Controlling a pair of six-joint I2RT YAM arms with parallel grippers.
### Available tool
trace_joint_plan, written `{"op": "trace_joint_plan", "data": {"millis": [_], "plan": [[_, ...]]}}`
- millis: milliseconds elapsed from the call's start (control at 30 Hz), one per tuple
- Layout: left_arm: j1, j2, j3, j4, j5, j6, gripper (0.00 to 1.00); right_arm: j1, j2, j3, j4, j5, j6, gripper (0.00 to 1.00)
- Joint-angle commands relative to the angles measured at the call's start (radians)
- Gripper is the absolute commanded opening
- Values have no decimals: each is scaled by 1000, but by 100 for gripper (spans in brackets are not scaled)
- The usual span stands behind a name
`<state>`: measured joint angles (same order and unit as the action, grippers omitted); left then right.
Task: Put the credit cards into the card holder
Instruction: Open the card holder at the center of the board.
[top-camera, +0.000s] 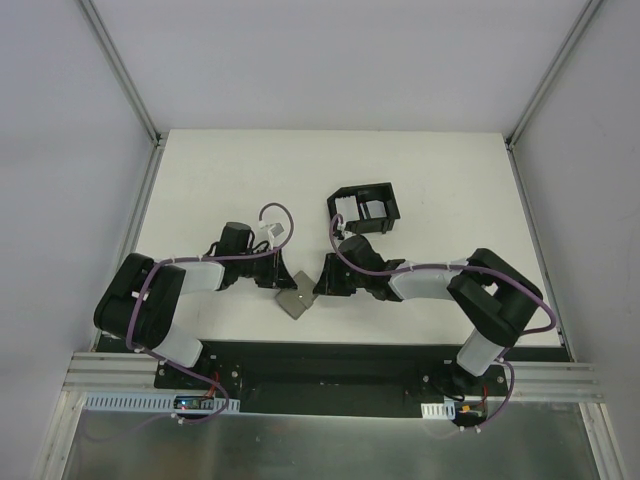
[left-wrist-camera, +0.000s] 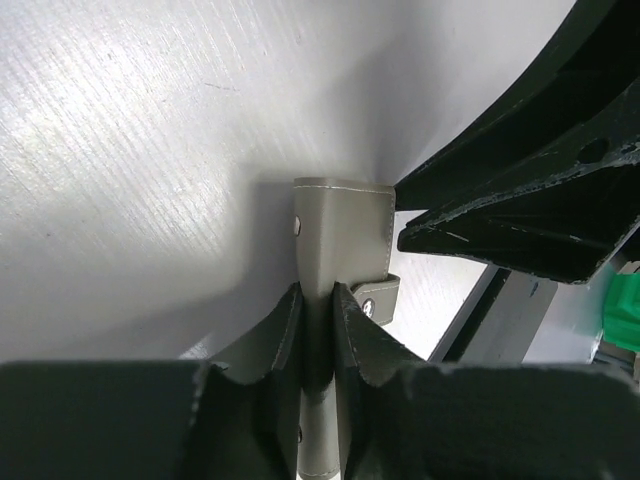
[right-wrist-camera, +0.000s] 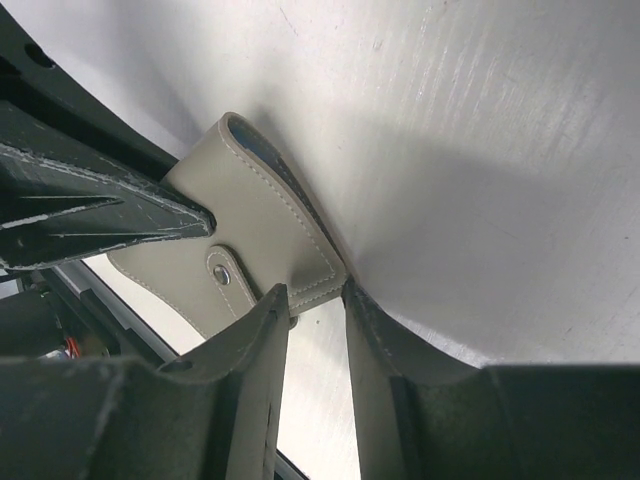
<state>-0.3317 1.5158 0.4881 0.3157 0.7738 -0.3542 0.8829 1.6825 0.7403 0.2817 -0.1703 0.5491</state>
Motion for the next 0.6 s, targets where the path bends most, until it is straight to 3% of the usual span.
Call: {"op": "trace_joint_plan", "data": {"millis": [0,133,267,567], "plan": [[0,-22,6,3,-14,6,9,-5,-3,-4,-41,22,-29,33],[0,-29,9,0,-21,3,13,-5,-56,-10,-47,6,-47,37],[0,-32,4,-1,-31,-5,31,2,-96,-5,-55,-41,-58,39],[0,-71,-8,-13,-51,-12,38,93,-95,24,-24,-104,-69,38]]}}
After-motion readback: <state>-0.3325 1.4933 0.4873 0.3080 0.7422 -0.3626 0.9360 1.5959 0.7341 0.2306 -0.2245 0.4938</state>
